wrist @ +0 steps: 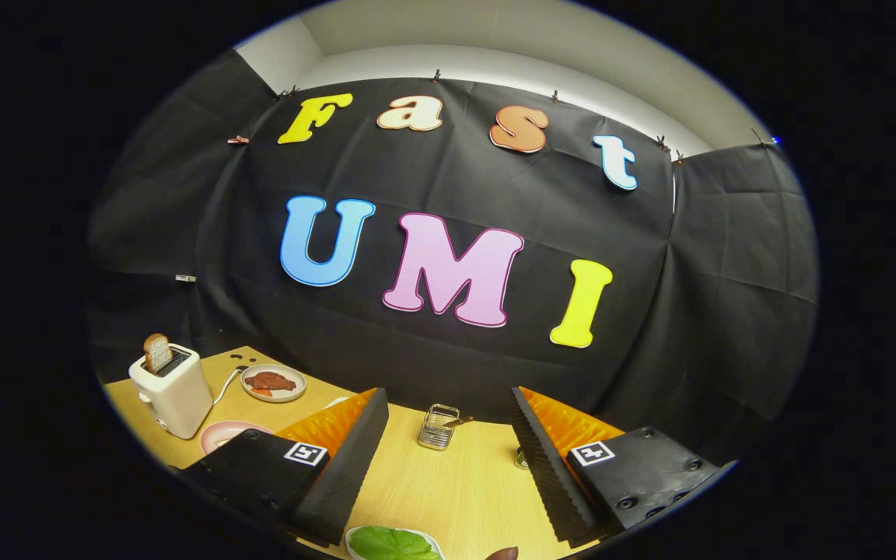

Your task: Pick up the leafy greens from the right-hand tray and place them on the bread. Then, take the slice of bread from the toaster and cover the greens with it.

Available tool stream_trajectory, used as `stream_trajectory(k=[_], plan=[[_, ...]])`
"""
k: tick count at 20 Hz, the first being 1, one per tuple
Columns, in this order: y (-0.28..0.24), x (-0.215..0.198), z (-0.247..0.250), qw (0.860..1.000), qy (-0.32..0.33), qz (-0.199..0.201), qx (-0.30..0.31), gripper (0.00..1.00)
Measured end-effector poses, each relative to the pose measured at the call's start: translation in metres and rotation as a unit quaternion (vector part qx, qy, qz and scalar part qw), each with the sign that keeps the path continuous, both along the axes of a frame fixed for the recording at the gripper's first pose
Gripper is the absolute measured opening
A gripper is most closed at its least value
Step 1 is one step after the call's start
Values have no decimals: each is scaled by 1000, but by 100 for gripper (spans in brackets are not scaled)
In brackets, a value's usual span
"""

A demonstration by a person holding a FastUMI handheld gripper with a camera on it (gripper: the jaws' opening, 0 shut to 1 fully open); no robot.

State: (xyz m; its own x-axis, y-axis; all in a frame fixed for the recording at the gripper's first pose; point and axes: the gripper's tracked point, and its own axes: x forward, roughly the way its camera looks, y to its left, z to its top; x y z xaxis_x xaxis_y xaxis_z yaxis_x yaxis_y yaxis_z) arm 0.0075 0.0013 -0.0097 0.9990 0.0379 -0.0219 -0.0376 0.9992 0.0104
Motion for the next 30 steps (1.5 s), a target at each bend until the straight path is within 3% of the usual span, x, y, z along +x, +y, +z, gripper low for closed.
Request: stream_trajectory(k=[6,13,21,30], plan=[[5,1,-14,999,13,29,5,97],[23,-19,-68,988,79,131,-21,97],[31,-59,-195,952,223,202,-49,98],[42,-72,-303,909,319,253,-96,97]])
